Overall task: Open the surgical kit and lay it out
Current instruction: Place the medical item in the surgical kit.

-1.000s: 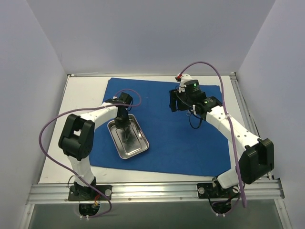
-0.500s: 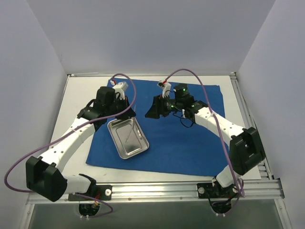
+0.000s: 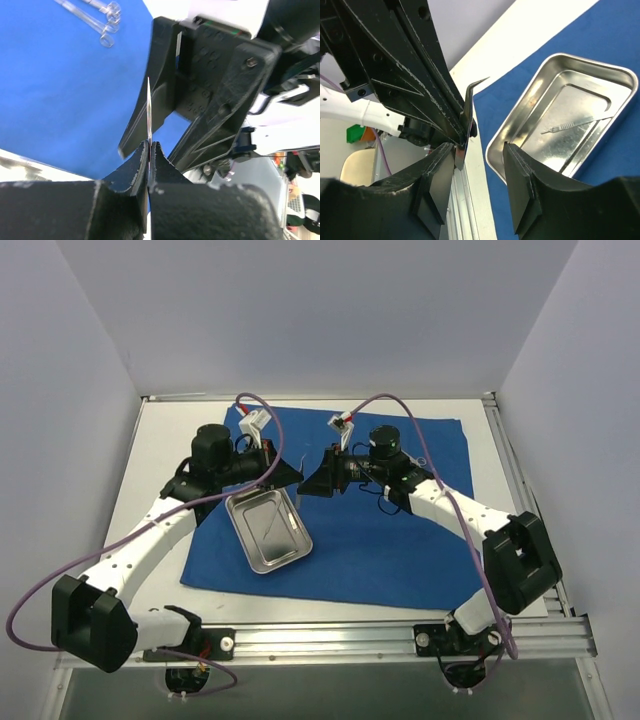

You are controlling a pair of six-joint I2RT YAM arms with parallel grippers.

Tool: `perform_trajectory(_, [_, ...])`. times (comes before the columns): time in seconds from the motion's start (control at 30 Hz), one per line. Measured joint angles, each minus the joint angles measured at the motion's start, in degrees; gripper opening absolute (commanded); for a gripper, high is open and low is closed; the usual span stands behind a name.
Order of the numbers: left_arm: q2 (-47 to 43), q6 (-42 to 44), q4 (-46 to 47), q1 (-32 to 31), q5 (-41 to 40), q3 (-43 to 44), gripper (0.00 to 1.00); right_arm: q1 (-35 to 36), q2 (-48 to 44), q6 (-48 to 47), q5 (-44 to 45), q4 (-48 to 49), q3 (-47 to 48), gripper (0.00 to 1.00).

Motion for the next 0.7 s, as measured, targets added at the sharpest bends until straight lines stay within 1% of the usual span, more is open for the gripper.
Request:
perform_trajectory(0.1, [-0.3,-2.6,4.5,0.4,2.0,-0.7,0.02,0.3,-0.6,1.1,-0.6,1.8,-0.2,0.41])
perform_trajectory(0.17, [-0.5,-4.6,7.7,0.9,3.3,-1.4,0.02,0.3,-0.8,1.9,-1.0,3.8,-0.5,0.37])
perform_trajectory(0.2, [-0.5,-5.7,9.0,1.1,3.9,-1.7,0.02,0.4,-0.8,2.5,-1.2,4.8,-0.6,0.33])
perform_trajectory(0.23, [-0.5,-6.6,10.2,1.3,4.3,-2.0,0.02,0.4,-0.8,3.1,-1.3,5.8,-0.9,0.18])
perform_trajectory(0.27, [-0.5,-7.4,11.2,1.5,4.6,-2.3,0.02,0.6,-0.8,3.6,-1.7,6.9,-1.1,0.1])
perform_trajectory(0.3, [-0.5,-7.8,12.2,1.7,4.6,-2.7,0.11,0.7,-0.8,4.5,-2.3,7.9,-1.2,0.0])
perform_trajectory(0.37, [-0.5,-8.8,13.5,2.3,5.4,-3.2,0.38,0.7,-0.8,5.8,-2.5,8.8,-1.4,0.0])
perform_trajectory(0.43, [-0.5,-9.5,13.8,2.7,5.3,-3.2,0.55,0.6,-0.7,6.1,-2.4,9.2,-1.4,0.0])
perform_trajectory(0.5, [-0.6,-9.6,13.1,3.3,4.8,-3.1,0.59,0.4,-0.7,5.5,-2.1,8.3,-1.4,0.0])
perform_trajectory(0.57, [-0.7,-8.2,10.4,4.2,2.8,-2.9,0.62,-0.2,-0.7,3.8,-1.4,5.8,-1.4,0.0])
perform_trajectory(0.63, [-0.7,-6.0,5.2,4.8,-0.6,-1.7,0.78,-1.5,-0.6,1.5,0.0,1.2,-1.1,0.0])
perform_trajectory(0.67, [-0.6,-4.9,2.1,4.9,-2.9,-0.8,0.83,-2.5,-0.5,-0.4,1.4,-1.9,-0.6,0.0])
perform_trajectory(0.7, [-0.5,-3.5,-1.4,5.0,-5.4,0.5,0.83,-3.6,-0.1,-2.5,3.0,-6.0,0.4,0.0])
